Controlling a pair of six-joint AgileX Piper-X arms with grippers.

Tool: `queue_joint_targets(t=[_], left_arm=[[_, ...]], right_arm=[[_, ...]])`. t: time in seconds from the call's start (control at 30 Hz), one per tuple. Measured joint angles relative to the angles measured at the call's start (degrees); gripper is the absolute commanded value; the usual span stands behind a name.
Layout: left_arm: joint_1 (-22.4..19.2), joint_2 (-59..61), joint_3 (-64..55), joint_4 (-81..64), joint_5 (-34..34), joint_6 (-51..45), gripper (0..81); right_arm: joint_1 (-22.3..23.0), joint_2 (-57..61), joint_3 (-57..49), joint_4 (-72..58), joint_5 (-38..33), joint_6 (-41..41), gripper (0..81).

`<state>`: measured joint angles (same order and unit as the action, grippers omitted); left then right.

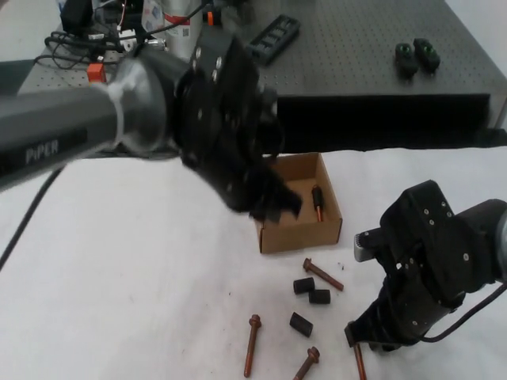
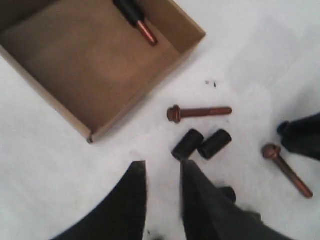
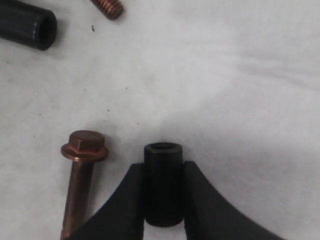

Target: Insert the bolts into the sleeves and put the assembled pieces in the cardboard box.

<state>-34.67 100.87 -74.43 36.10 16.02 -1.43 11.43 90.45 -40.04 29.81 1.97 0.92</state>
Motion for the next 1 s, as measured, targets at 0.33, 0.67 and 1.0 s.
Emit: queue_joint_targets(t=[0.33, 0.67, 1.0], left_arm=[[-9.69, 0.37, 2.91, 3.16, -0.30, 8.28, 36.1], [-13.42, 7.46, 2.91, 4.49, -1.98, 8.46, 31.9], [-15.86, 10.32, 2.91, 4.49, -1.75, 8.46, 31.7]], right_arm=[[-0.42, -2.65, 0.06, 0.01, 1.04, -0.04, 0.2], [-1.29, -20.55, 3.96, 6.95, 2.28, 4.45, 0.2], [-5.07, -33.24, 7.32, 11.42, 2.58, 5.26, 0.2]])
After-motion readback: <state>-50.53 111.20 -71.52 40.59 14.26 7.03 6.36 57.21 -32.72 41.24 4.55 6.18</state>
